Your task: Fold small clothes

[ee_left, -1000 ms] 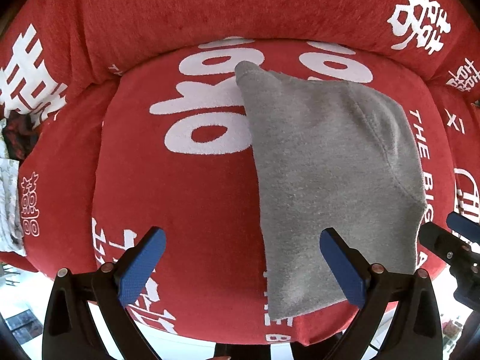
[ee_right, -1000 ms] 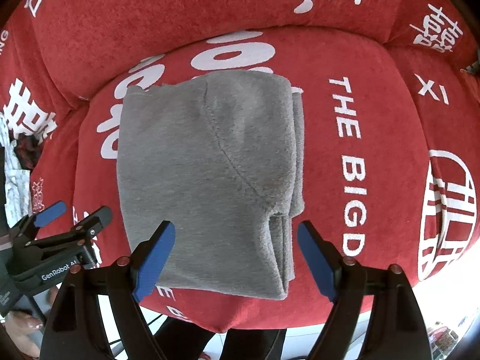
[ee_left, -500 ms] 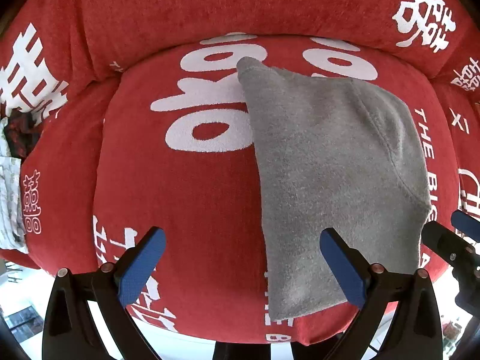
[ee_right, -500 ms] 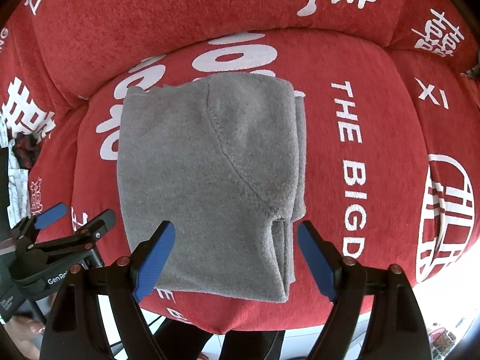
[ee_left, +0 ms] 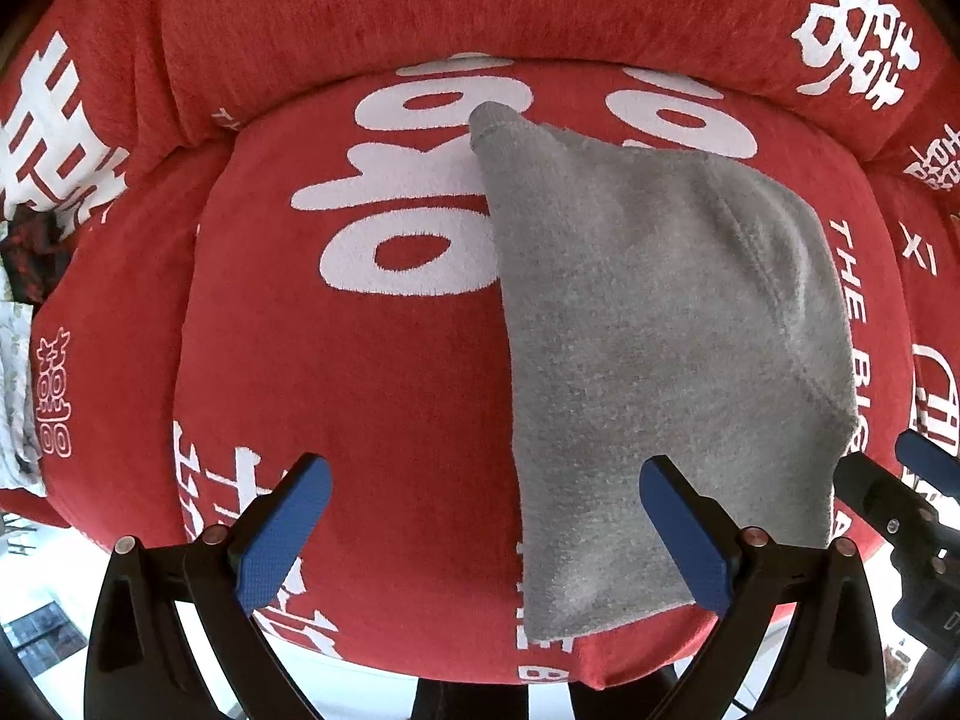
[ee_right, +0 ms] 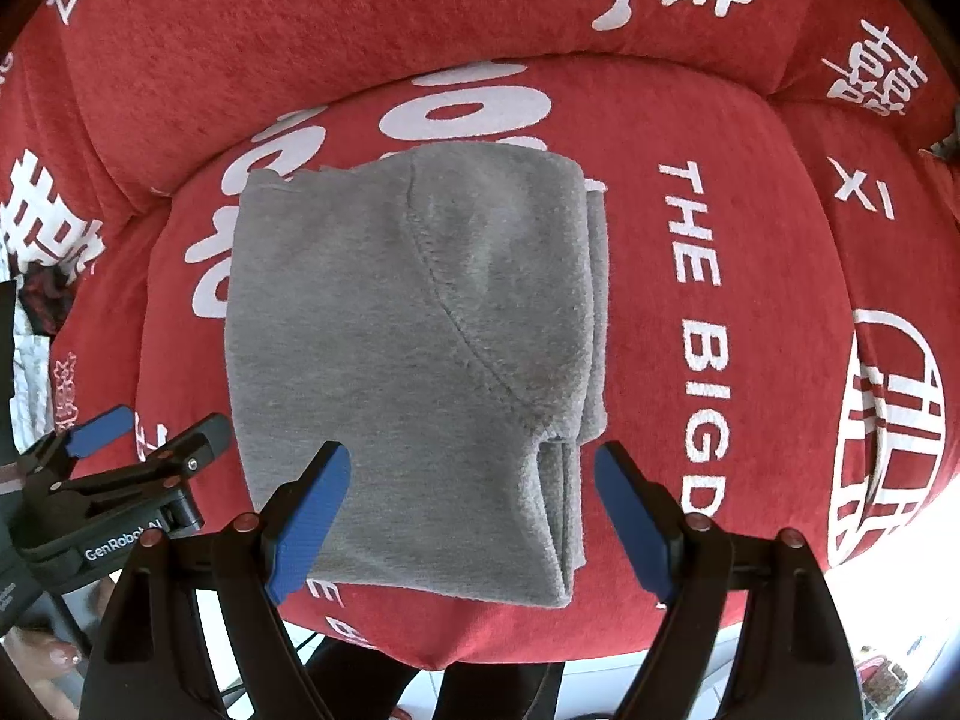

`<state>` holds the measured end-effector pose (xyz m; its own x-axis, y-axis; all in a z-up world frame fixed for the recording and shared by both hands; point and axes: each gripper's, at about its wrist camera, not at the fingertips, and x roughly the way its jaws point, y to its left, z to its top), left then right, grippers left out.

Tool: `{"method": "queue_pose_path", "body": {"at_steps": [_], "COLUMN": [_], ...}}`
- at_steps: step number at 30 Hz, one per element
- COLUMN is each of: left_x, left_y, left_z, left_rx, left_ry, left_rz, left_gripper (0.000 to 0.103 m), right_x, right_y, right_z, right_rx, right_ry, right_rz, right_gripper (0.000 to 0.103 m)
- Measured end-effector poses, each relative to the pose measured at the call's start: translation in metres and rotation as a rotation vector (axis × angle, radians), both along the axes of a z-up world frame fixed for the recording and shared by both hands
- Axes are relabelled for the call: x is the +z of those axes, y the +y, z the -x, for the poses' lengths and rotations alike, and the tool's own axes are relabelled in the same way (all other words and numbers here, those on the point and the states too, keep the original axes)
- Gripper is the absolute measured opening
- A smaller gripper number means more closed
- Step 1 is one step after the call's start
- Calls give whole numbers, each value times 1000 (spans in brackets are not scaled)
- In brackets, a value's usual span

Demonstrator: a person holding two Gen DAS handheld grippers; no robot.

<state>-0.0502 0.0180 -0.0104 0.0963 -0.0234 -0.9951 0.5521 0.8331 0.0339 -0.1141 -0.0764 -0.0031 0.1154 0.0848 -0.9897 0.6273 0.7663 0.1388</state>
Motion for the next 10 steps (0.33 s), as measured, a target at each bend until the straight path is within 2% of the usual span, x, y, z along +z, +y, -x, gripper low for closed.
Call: {"method": "queue_pose_path", "body": {"at_steps": [5,10], "left_x": [-2,-2], "left_y": [2,0], "left_z": [-3,-1], "left_rx": [20,-4], "left_ry": [15,7], "left_rz": [12,18], "left_gripper": [103,103], "right_x": [-1,-2], "right_y": [0,-1], "right_z": [0,-1], "right_rx": [-1,-5], "right_ry": [-1,1], "right_rz": [0,-2], "right_gripper": [86,86]}}
